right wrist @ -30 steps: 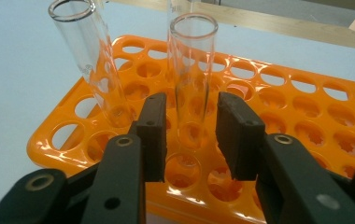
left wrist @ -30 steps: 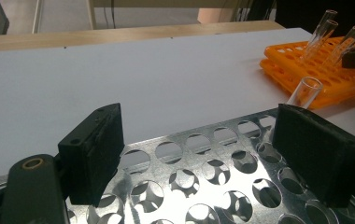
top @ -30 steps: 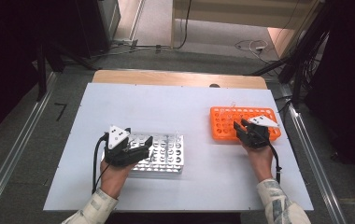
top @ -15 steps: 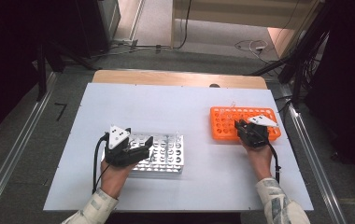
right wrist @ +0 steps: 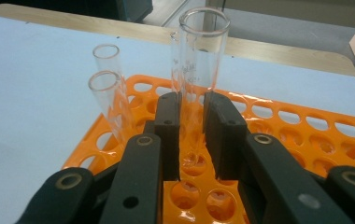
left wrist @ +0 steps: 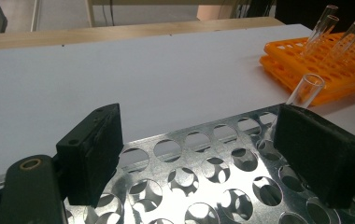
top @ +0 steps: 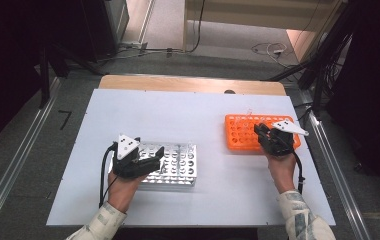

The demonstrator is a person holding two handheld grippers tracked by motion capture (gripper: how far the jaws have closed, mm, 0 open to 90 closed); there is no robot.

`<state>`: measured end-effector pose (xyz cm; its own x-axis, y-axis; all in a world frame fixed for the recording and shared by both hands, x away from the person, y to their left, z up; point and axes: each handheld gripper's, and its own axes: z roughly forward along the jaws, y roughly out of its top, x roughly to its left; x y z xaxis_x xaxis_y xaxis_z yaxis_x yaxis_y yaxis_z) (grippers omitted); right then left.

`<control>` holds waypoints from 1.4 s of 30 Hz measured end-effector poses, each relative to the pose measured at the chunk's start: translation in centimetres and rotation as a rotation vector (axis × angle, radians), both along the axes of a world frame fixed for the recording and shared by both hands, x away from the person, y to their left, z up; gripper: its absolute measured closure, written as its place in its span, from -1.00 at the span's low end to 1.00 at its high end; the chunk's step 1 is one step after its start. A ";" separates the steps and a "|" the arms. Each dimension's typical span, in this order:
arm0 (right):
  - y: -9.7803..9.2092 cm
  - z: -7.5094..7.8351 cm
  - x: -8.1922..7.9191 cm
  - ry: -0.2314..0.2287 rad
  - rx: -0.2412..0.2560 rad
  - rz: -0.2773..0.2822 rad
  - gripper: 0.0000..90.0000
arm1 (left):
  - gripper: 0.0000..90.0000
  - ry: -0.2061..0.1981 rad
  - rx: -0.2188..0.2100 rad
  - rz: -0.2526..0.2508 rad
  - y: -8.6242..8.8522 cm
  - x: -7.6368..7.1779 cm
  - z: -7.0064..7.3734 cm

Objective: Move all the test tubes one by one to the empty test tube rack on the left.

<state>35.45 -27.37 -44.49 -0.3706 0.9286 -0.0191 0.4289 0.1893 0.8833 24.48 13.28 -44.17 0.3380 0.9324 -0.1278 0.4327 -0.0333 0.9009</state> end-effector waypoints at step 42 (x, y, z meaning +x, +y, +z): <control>6.1 0.7 -7.5 0.093 -0.055 0.347 0.63 | -0.62 -0.017 -0.001 -0.087 -2.0 -1.1 0.6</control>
